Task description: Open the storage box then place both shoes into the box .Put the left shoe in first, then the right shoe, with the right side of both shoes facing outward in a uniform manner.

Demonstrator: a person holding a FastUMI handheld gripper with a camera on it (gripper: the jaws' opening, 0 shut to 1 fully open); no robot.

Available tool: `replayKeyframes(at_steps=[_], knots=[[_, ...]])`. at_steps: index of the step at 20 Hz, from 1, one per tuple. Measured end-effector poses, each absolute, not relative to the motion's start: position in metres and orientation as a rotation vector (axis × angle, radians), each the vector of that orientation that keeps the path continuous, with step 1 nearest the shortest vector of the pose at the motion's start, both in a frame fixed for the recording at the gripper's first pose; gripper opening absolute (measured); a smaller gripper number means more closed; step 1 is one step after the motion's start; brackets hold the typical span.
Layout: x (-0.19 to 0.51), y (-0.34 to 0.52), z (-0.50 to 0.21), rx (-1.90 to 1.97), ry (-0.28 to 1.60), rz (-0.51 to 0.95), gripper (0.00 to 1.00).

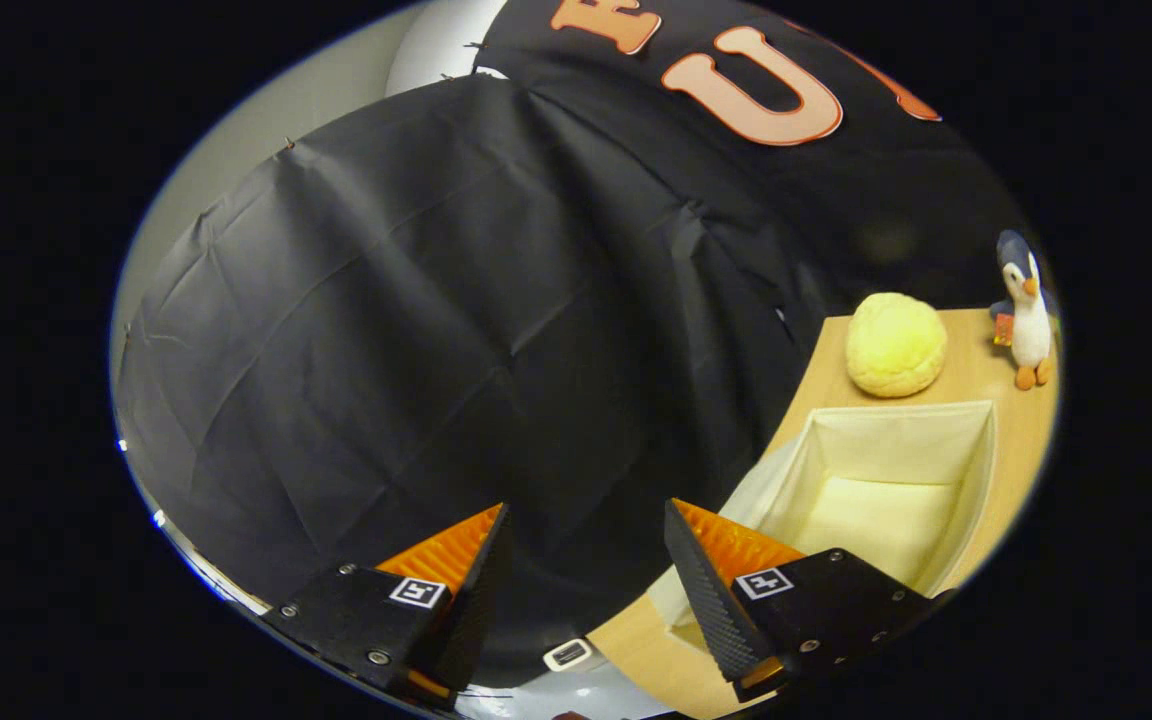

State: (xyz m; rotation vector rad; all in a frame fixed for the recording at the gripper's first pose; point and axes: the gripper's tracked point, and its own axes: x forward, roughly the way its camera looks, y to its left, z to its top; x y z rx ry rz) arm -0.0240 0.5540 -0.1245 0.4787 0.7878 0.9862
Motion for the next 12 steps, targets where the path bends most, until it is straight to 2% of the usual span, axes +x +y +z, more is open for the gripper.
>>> replayKeyframes(at_steps=[4, 12], knots=[[0.024, 0.488, -0.13, 0.407, 0.745, 0.834, 0.94], [0.048, 0.302, -0.204, 0.282, 0.735, 0.459, 0.96]])
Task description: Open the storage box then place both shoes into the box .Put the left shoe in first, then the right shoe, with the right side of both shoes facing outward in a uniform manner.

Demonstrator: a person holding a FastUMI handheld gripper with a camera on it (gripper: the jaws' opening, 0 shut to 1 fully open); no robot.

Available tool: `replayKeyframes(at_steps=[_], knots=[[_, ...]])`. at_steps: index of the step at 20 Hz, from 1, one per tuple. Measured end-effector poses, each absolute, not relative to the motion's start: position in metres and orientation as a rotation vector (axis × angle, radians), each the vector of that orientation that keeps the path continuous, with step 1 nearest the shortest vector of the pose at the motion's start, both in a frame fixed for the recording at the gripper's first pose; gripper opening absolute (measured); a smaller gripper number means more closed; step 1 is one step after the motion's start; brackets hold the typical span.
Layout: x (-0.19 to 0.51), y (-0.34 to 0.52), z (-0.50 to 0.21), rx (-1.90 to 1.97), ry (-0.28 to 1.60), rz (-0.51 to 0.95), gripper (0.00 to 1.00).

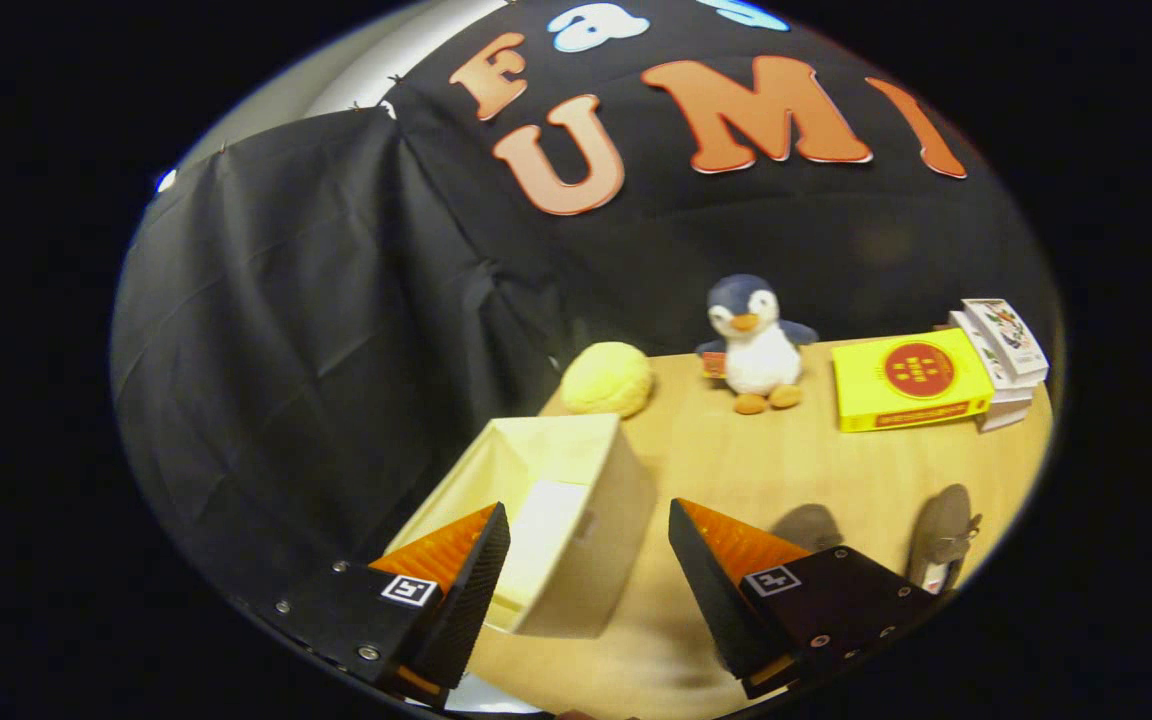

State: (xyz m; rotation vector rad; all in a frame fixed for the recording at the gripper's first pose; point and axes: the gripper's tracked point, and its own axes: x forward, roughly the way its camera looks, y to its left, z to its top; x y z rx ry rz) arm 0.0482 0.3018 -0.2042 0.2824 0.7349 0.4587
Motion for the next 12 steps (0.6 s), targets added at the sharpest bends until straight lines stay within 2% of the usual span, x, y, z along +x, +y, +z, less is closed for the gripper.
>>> replayKeyframes(at_steps=[5, 12], knots=[[0.042, 0.23, -0.248, 0.187, 0.769, 0.338, 0.96], [0.022, 0.189, -0.324, 0.075, 0.888, 0.292, 0.93]])
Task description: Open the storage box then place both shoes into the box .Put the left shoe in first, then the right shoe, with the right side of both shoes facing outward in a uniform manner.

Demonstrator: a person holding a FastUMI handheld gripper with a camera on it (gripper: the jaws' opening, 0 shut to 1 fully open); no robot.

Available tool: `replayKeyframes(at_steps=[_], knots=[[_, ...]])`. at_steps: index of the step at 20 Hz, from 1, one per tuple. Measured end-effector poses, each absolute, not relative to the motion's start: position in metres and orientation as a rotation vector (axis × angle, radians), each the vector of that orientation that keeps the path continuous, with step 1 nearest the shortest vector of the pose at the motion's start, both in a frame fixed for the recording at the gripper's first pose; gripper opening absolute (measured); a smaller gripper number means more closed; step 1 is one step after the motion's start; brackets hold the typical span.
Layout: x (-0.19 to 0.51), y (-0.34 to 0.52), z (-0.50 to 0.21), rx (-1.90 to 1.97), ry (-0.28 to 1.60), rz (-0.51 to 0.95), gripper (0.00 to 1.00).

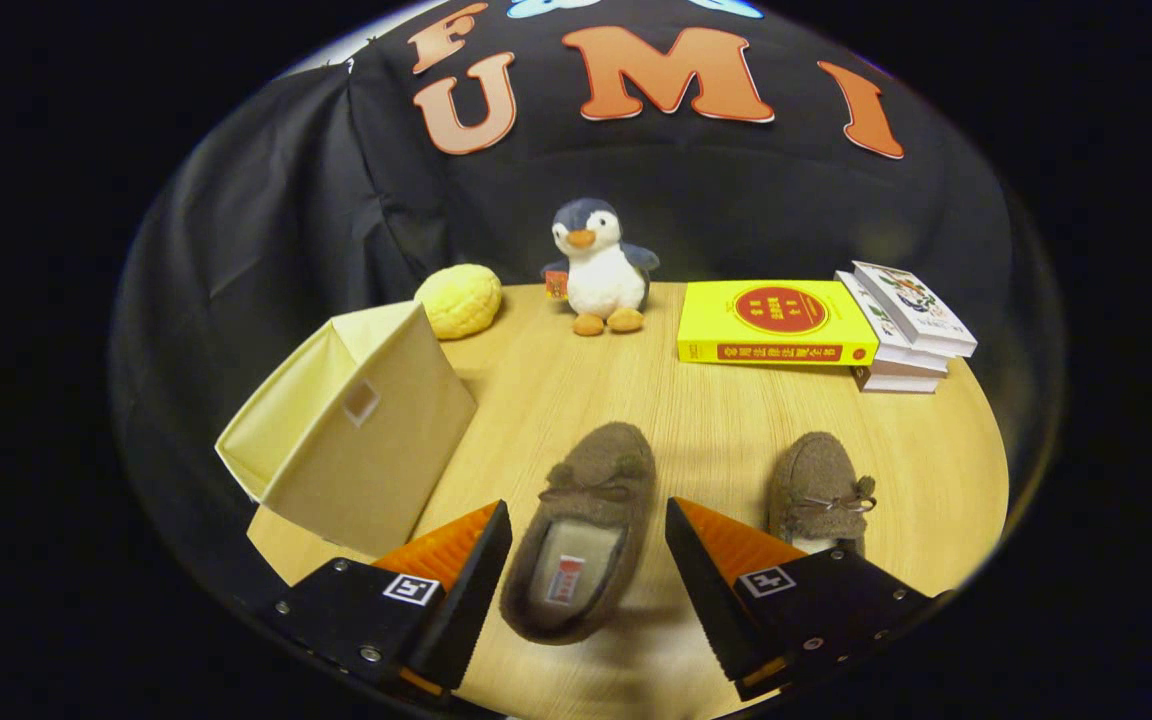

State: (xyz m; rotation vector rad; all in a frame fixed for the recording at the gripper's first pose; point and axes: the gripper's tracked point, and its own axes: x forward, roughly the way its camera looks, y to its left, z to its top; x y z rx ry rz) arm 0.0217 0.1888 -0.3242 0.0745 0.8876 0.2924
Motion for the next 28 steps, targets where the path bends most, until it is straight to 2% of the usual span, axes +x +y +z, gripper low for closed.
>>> replayKeyframes(at_steps=[3, 7, 10, 14, 17, 20, 22, 28], knots=[[0.018, 0.186, -0.349, 0.069, 0.919, 0.283, 0.88], [0.026, 0.177, -0.383, 0.051, 0.956, 0.251, 0.73], [0.033, 0.176, -0.404, 0.067, 0.987, 0.23, 0.54], [0.038, 0.185, -0.419, 0.104, 1.032, 0.215, 0.35], [0.039, 0.183, -0.42, 0.177, 1.065, 0.168, 0.28], [0.044, 0.176, -0.416, 0.214, 1.061, 0.125, 0.08], [0.048, 0.18, -0.406, 0.222, 1.035, 0.119, 0.04], [0.048, 0.199, -0.348, 0.215, 0.988, 0.124, 0.04]])
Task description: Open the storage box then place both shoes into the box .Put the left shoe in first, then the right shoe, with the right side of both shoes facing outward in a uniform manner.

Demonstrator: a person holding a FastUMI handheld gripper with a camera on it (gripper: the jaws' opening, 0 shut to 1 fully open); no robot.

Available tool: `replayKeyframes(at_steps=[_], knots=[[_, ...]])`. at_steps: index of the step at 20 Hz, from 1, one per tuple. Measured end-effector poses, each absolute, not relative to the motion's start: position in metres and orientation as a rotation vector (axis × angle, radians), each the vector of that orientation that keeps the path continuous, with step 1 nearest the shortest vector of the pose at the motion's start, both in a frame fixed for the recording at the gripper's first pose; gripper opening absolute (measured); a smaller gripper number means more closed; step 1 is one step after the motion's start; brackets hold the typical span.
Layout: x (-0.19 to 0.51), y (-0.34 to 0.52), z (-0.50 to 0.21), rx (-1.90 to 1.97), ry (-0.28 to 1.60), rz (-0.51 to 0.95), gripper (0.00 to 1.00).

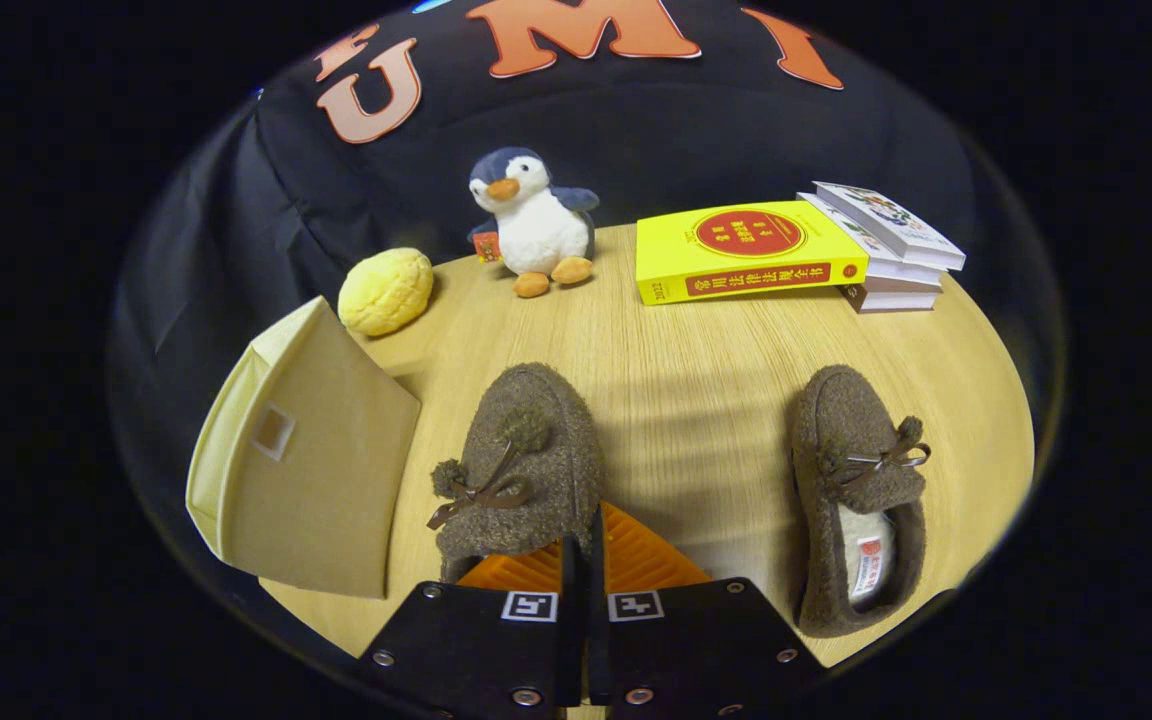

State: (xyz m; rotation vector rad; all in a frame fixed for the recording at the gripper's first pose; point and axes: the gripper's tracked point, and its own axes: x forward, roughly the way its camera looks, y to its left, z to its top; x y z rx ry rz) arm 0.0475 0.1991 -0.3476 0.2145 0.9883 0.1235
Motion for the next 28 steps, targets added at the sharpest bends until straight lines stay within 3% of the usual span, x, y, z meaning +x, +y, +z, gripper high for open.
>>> replayKeyframes(at_steps=[15, 28], knots=[[0.075, 0.349, -0.211, 0.245, 0.943, 0.268, 0.04], [0.086, 0.494, -0.283, 0.218, 1.119, 0.328, 0.04]])
